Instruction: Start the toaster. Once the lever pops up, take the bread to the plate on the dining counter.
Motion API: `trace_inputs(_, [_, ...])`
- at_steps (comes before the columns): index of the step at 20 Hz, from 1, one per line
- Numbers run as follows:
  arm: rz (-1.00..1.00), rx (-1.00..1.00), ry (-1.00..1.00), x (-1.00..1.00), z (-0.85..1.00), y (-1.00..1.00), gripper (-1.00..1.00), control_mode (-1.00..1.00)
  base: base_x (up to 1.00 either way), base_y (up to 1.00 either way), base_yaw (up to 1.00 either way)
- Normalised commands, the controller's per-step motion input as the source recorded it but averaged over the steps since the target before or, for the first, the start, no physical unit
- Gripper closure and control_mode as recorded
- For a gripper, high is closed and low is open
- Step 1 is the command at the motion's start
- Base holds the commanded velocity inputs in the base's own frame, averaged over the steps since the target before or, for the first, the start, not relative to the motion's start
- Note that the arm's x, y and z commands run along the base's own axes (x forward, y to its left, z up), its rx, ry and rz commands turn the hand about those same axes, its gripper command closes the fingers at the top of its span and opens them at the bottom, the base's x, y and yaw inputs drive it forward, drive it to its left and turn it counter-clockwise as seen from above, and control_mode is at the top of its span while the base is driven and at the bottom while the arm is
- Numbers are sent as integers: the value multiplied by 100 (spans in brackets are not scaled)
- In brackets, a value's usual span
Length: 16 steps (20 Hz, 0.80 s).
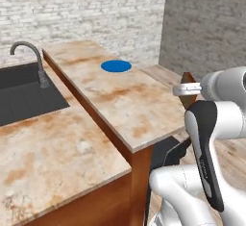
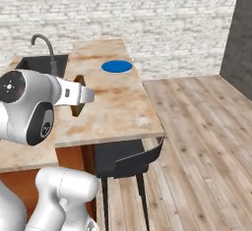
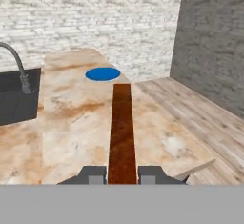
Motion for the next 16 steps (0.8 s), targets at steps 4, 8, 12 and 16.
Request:
trace_inputs(4, [0, 0, 0, 0, 0, 0, 100, 100, 13, 0, 62])
trace_inputs(8, [0, 0, 0, 0, 0, 0, 100, 100, 6, 0, 43])
trace_inputs(12, [0, 0, 0, 0, 0, 0, 100, 100, -4, 51, 5])
trace_inputs(16, [0, 0, 0, 0, 0, 0, 100, 100, 26, 76, 0])
